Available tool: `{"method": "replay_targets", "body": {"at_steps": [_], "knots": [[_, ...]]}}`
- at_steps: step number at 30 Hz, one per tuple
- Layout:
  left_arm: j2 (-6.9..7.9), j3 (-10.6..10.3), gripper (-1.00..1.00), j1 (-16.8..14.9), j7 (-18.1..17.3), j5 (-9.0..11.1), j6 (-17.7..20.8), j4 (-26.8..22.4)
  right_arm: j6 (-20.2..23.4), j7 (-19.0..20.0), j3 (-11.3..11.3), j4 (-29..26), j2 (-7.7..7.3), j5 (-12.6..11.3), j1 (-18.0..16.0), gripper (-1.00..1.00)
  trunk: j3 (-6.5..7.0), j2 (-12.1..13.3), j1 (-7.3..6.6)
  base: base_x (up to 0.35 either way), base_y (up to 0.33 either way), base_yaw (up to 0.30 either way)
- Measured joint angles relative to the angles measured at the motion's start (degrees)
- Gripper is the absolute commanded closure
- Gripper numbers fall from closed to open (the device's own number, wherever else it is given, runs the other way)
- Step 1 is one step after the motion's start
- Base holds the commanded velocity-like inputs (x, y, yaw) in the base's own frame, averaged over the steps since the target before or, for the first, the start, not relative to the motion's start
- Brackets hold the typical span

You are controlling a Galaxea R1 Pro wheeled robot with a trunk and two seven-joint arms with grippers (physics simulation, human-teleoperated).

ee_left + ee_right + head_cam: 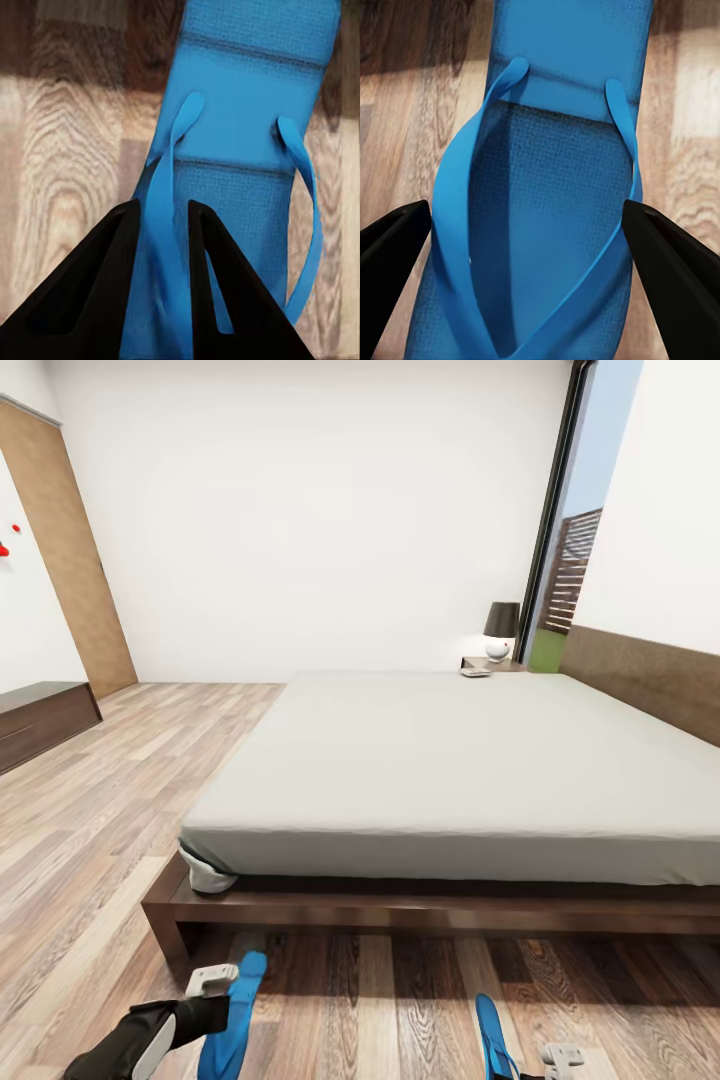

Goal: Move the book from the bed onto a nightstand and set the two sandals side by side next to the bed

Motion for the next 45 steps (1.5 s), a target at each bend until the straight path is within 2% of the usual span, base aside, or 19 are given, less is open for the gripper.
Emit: {"method": "replay_targets", "body": {"at_steps": [1, 4, 14, 20, 26, 27, 29, 30, 31, 32, 33, 34, 36, 37, 40, 45], "knots": [[-0.01, -0.01, 1.00, -0.21, 0.01, -0.81, 0.82, -0.49, 0.00, 0.00, 0.02, 0.00, 0.00, 0.01, 0.02, 1.00, 0.00, 0.00, 0.00, 0.000, 0.000, 0.000], [-0.01, 0.00, 1.00, -0.35, -0.01, -1.49, 1.56, -1.20, 0.00, 0.01, 0.02, 0.00, 0.00, 0.01, 0.02, 1.00, 0.00, 0.00, 0.00, 0.000, 0.000, 0.000], [-0.01, 0.00, 1.00, -0.42, 0.22, -1.76, 1.69, -1.45, 0.00, 0.01, 0.00, 0.00, 0.00, 0.01, 0.03, 1.00, 0.00, 0.00, 0.00, 0.000, 0.000, 0.000], [-0.10, -0.06, 1.00, -0.40, 0.25, -1.77, 1.54, -1.44, 0.00, 0.01, 0.03, 0.01, -0.03, 0.03, 0.02, 1.00, -1.32, -0.08, 0.16, 0.000, 0.000, 0.000], [-0.10, -0.15, 1.00, -0.42, 0.16, -1.77, 1.41, -1.40, 0.50, 1.22, -0.50, 0.01, -0.73, -0.12, -0.01, 1.00, -2.65, -0.16, 0.31, 0.000, 0.000, 0.000], [-0.10, -0.14, 1.00, -0.42, 0.14, -1.76, 1.41, -1.40, 0.78, 1.82, -0.90, -0.03, -1.67, -0.45, -0.01, 1.00, -2.88, -0.17, 0.34, 0.000, 0.000, 0.000], [-0.11, -0.15, 1.00, -0.41, 0.09, -1.77, 1.41, -1.41, 2.23, 4.07, -1.60, -0.11, -5.16, -2.75, -0.02, 1.00, -3.32, -0.20, 0.39, 0.000, 0.000, 0.000], [-0.12, -0.15, 1.00, -0.40, 0.08, -1.76, 1.41, -1.41, 4.97, 6.68, -1.56, -0.65, -6.98, -4.99, -0.05, 1.00, -3.54, -0.21, 0.41, 0.000, 0.000, 0.000], [-0.12, -0.14, 1.00, -0.38, 0.07, -1.76, 1.40, -1.40, 9.89, 10.63, -2.20, -3.03, -9.44, -8.47, -0.12, 1.00, -3.76, -0.23, 0.44, 0.000, 0.000, 0.000], [-0.14, -0.15, 1.00, -0.41, 0.07, -1.77, 1.40, -1.39, 12.57, 12.34, -2.55, -4.67, -10.82, -10.16, -0.18, 1.00, -3.98, -0.24, 0.46, 0.000, 0.000, 0.000], [-0.15, -0.15, 1.00, -0.41, 0.07, -1.77, 1.40, -1.40, 14.81, 13.44, -1.86, -6.47, -12.30, -11.36, -0.17, 1.00, -4.20, -0.25, 0.49, 0.000, 0.000, 0.000], [-0.17, -0.15, 1.00, -0.41, 0.07, -1.77, 1.40, -1.40, 17.50, 14.44, -2.11, -9.03, -14.39, -12.86, -0.18, 1.00, -4.42, -0.27, 0.51, 0.000, 0.000, 0.000], [-0.18, -0.16, 1.00, -0.41, 0.07, -1.77, 1.40, -1.36, 19.80, 15.14, -1.85, -11.80, -16.61, -14.36, -0.17, 1.00, -4.87, -0.29, 0.57, 0.000, 0.000, 0.000], [-0.19, -0.16, 1.00, -0.42, 0.07, -1.77, 1.40, -1.33, 21.03, 15.38, -2.00, -13.40, -17.47, -15.43, -0.18, 1.00, -5.09, -0.31, 0.59, 0.000, 0.000, 0.000], [-0.19, -0.16, 1.00, -0.43, 0.06, -1.77, 1.39, -1.30, 24.72, 15.65, -1.73, -16.44, -18.19, -17.84, -0.16, 1.00, -5.76, -0.35, 0.67, 0.000, 0.000, 0.000], [-0.19, -0.10, 1.00, -0.44, 0.07, -1.77, 1.39, -1.34, 27.89, 16.15, -1.61, -18.28, -18.37, -18.79, -0.14, 1.00, -6.87, -0.41, 0.80, 0.000, 0.000, 0.000]]}}
